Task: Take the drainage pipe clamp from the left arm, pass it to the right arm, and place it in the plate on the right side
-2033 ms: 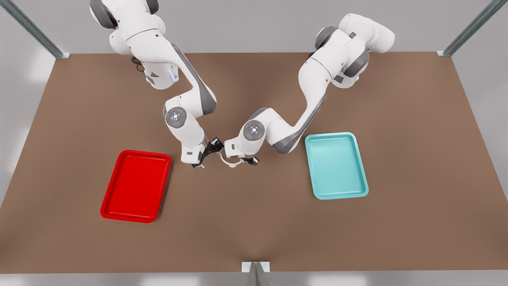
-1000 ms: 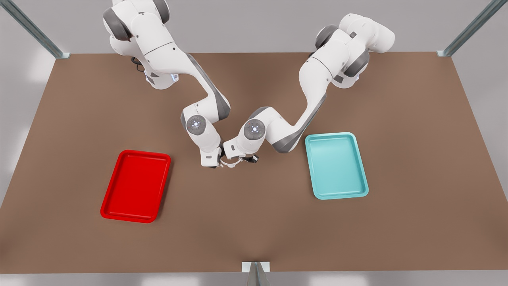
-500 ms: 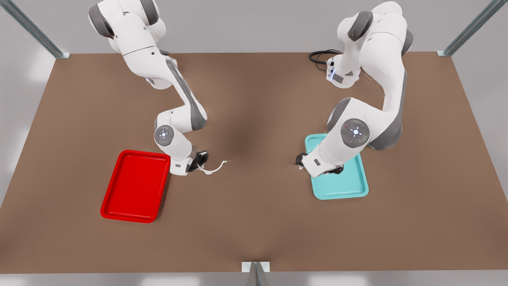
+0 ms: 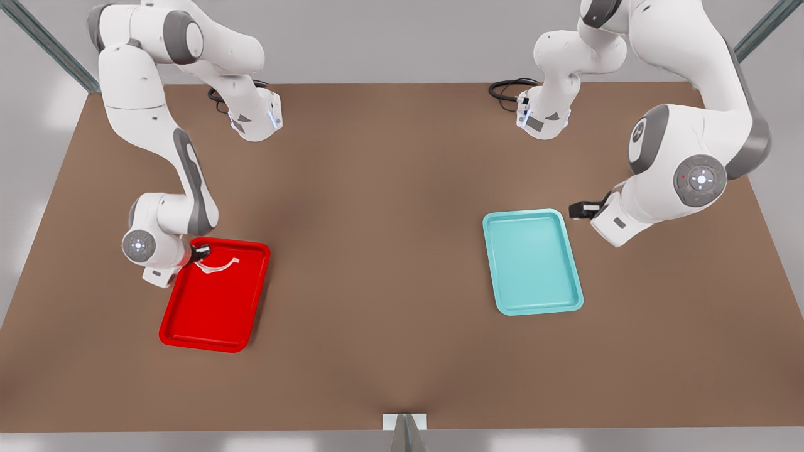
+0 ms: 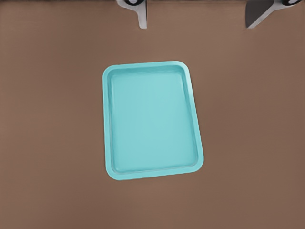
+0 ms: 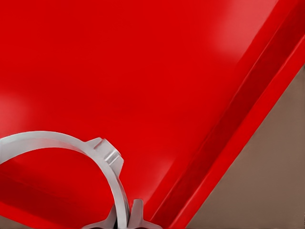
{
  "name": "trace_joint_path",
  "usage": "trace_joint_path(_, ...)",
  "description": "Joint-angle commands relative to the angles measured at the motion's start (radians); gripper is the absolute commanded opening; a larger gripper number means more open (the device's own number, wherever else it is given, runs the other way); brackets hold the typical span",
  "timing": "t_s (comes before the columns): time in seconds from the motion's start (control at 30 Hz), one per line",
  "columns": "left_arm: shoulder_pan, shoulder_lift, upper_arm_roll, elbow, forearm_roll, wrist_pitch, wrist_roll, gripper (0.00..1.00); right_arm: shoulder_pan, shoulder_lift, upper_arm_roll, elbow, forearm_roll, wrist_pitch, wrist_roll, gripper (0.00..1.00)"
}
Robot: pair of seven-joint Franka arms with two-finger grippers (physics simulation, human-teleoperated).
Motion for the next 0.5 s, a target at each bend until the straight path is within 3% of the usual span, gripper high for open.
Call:
trace_joint_path(0.0,0.002,-0.001,0.001,0.001,-0.002,-0.043,0.069,1.0,-0.003,0.022,0.001,0.012,-0.016,0.041,-0.071,0.58)
trace_joint_path(0.03,0.002,-0.001,0.001,0.001,-0.002,-0.043,0.069,1.0,-0.009,0.027,0.001,0.019,-0.016,0.036,-0.07,1.0)
trace_joint_path(0.23,0.002,-0.001,0.001,0.001,-0.004,-0.043,0.068,1.0,-0.008,0.018,0.005,0.039,-0.017,-0.005,-0.068,1.0)
trace_joint_path(0.33,0.001,-0.001,0.0,0.001,-0.005,-0.043,0.069,1.0,0.01,-0.018,0.013,0.19,0.075,-0.314,-0.059,1.0)
trace_joint_path(0.4,0.001,-0.001,0.0,0.001,-0.005,-0.045,0.069,1.0,0.067,-0.087,0.01,0.394,0.095,-0.697,0.217,1.0)
trace_joint_path(0.47,0.001,-0.001,0.0,0.001,-0.005,-0.045,0.069,1.0,0.069,-0.2,0.004,0.474,0.099,-0.845,0.338,1.0)
